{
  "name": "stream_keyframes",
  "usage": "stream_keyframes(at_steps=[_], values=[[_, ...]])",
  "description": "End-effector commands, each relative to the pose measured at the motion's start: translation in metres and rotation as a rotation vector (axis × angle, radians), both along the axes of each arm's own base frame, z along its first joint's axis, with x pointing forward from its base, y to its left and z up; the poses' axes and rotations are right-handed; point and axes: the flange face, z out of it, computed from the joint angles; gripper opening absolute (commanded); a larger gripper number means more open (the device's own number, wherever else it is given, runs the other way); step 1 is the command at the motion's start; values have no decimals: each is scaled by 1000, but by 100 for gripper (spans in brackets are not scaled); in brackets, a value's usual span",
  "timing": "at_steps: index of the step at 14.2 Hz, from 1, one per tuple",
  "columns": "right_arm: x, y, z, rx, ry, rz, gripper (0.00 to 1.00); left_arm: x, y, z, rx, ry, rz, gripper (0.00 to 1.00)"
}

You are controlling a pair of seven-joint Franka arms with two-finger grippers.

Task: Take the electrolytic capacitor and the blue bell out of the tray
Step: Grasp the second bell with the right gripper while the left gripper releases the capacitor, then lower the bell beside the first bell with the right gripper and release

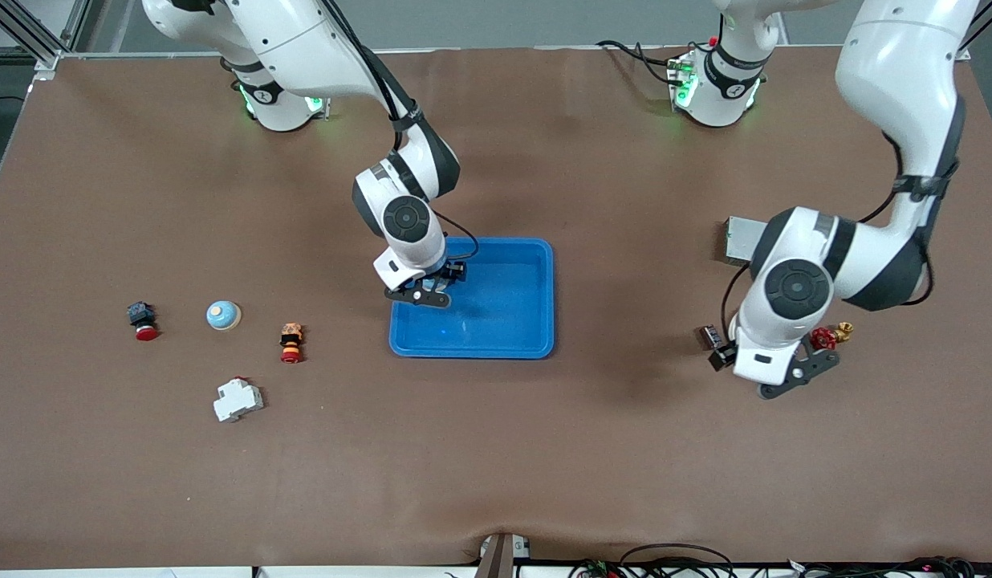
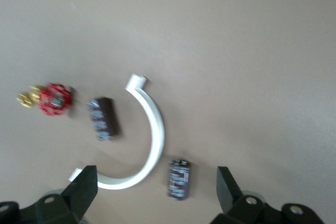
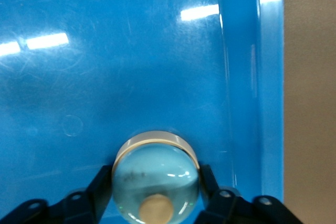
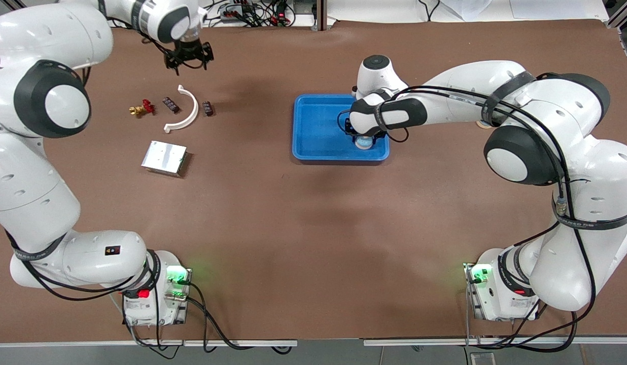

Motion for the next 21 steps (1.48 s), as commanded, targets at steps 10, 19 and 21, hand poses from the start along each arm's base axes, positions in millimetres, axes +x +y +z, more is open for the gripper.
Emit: stream_keyframes(at_steps=[10, 19, 21], values=[[92, -128, 88, 55, 102, 236, 16, 24, 122, 176, -68, -79, -82, 100], [201, -399, 187, 44, 83, 791, 18, -15, 124, 250, -187, -59, -235, 100], [213, -445, 184, -3, 18, 905, 18, -23, 127, 257, -174, -21, -315, 100]])
